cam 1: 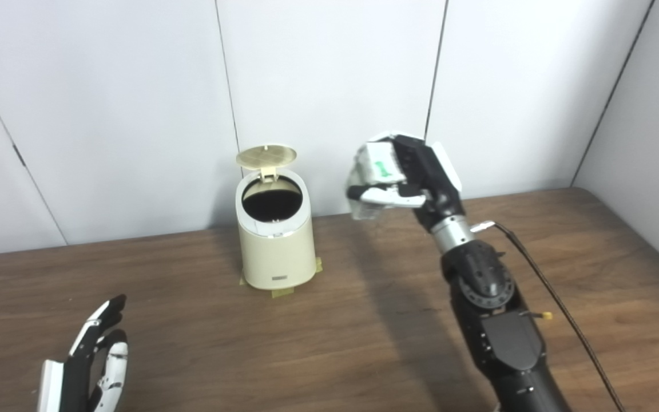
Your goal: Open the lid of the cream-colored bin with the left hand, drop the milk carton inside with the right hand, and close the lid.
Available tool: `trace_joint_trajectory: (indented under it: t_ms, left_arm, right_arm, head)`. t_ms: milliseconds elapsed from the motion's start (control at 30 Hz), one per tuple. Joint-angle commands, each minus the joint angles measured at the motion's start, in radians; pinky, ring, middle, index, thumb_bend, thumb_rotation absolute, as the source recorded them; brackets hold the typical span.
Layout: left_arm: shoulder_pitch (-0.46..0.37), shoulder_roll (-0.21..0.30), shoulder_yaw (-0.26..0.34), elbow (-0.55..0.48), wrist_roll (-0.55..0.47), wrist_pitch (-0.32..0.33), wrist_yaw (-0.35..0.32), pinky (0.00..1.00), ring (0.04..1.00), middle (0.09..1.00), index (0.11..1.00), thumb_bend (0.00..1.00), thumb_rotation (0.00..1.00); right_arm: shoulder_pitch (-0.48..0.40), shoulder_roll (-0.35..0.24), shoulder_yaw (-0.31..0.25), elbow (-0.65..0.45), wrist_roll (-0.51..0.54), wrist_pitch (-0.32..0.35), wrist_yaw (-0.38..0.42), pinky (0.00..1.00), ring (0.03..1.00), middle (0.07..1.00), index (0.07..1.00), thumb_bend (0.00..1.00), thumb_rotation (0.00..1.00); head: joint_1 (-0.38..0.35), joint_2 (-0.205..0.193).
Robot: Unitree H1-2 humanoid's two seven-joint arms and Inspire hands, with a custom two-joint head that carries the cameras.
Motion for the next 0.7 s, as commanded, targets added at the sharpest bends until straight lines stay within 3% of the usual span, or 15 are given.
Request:
trace_joint_trajectory:
  t_ms: [0,133,233,433,567,667]
  left_arm:
    - [-0.016,-0.024,-0.008,0.008,-0.006,-0.011,0.021,0.77,0.854,0.875,0.861,0.24,0.90]
    - [-0.008,-0.037,-0.014,0.013,-0.024,0.000,0.022,0.79,0.868,0.888,0.878,0.24,0.96]
    - [-0.002,-0.040,-0.017,0.017,-0.018,-0.005,0.029,0.79,0.868,0.890,0.882,0.25,0.99]
    - [0.010,-0.043,-0.028,0.027,0.006,-0.024,0.052,0.78,0.862,0.880,0.880,0.28,0.97]
    - [0.014,-0.046,-0.036,0.034,0.012,-0.028,0.069,0.78,0.860,0.878,0.878,0.32,0.97]
    - [0.019,-0.047,-0.042,0.038,0.005,-0.032,0.069,0.79,0.859,0.879,0.879,0.34,0.97]
  right_arm:
    - [-0.065,0.010,0.003,-0.042,-0.021,-0.060,-0.015,0.45,0.491,0.513,0.428,0.50,0.00]
    - [-0.071,0.052,0.022,-0.022,-0.073,-0.146,-0.035,0.50,0.478,0.505,0.430,0.50,0.00]
    - [-0.078,0.084,0.029,-0.002,-0.098,-0.195,-0.053,0.45,0.474,0.511,0.439,0.50,0.00]
    - [-0.103,0.160,0.023,0.049,-0.109,-0.255,-0.110,0.41,0.467,0.512,0.464,0.50,0.00]
    - [-0.129,0.198,0.016,0.131,-0.140,-0.340,-0.172,0.40,0.472,0.523,0.460,0.50,0.00]
    - [-0.138,0.216,0.029,0.168,-0.143,-0.355,-0.200,0.41,0.483,0.524,0.453,0.50,0.00]
  head:
    - [-0.001,0.001]
    - [0.017,-0.007]
    - [0.028,-0.014]
    - [0.054,-0.021]
    - [0.065,-0.031]
    - [0.075,-0.034]
